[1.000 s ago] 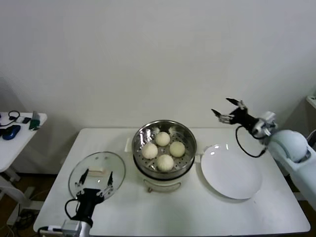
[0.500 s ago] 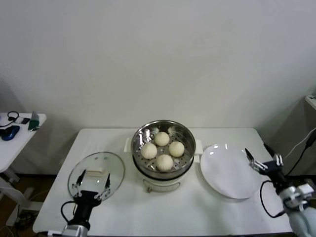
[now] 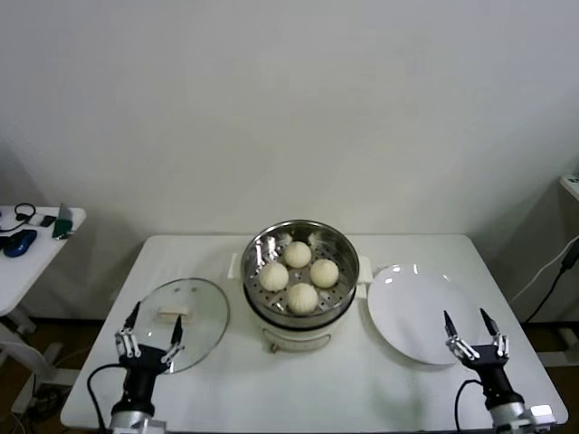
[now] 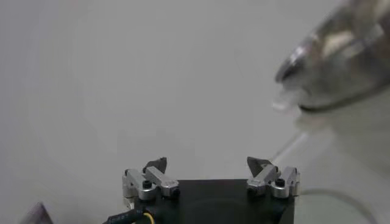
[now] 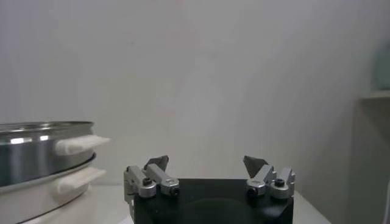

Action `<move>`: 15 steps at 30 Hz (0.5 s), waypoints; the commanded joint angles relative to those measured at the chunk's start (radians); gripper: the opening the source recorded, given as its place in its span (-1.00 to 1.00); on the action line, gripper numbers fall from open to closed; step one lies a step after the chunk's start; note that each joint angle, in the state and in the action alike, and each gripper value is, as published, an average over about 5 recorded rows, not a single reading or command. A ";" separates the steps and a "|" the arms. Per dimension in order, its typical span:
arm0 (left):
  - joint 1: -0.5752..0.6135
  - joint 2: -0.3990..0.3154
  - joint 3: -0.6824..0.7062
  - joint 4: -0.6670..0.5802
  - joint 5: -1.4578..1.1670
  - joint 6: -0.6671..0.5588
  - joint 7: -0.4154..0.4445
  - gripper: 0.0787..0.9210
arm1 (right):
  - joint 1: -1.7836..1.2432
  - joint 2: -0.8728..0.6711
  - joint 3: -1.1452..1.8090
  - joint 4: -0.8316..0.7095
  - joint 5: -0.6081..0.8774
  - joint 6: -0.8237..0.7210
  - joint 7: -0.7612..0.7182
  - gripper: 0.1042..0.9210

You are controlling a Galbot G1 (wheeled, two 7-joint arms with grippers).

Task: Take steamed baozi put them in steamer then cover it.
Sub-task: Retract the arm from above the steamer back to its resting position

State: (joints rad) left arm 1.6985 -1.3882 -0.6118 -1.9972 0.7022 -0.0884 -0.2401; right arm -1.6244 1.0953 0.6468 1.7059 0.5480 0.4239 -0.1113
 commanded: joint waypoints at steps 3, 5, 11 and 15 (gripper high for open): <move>-0.143 -0.007 -0.003 0.383 0.735 0.036 -0.217 0.77 | -0.036 0.073 -0.048 0.004 -0.051 0.033 0.052 0.76; -0.173 -0.013 -0.008 0.412 0.774 0.043 -0.228 0.77 | -0.037 0.073 -0.044 0.003 -0.047 0.035 0.056 0.76; -0.270 -0.004 -0.002 0.496 0.821 0.053 -0.215 0.77 | -0.050 0.073 -0.042 0.003 -0.029 0.043 0.056 0.76; -0.322 0.011 -0.003 0.547 0.833 0.055 -0.212 0.77 | -0.059 0.075 -0.043 0.002 -0.027 0.058 0.049 0.76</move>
State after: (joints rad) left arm 1.5201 -1.3879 -0.6136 -1.6423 1.3127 -0.0501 -0.4031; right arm -1.6690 1.1517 0.6158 1.7065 0.5257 0.4634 -0.0666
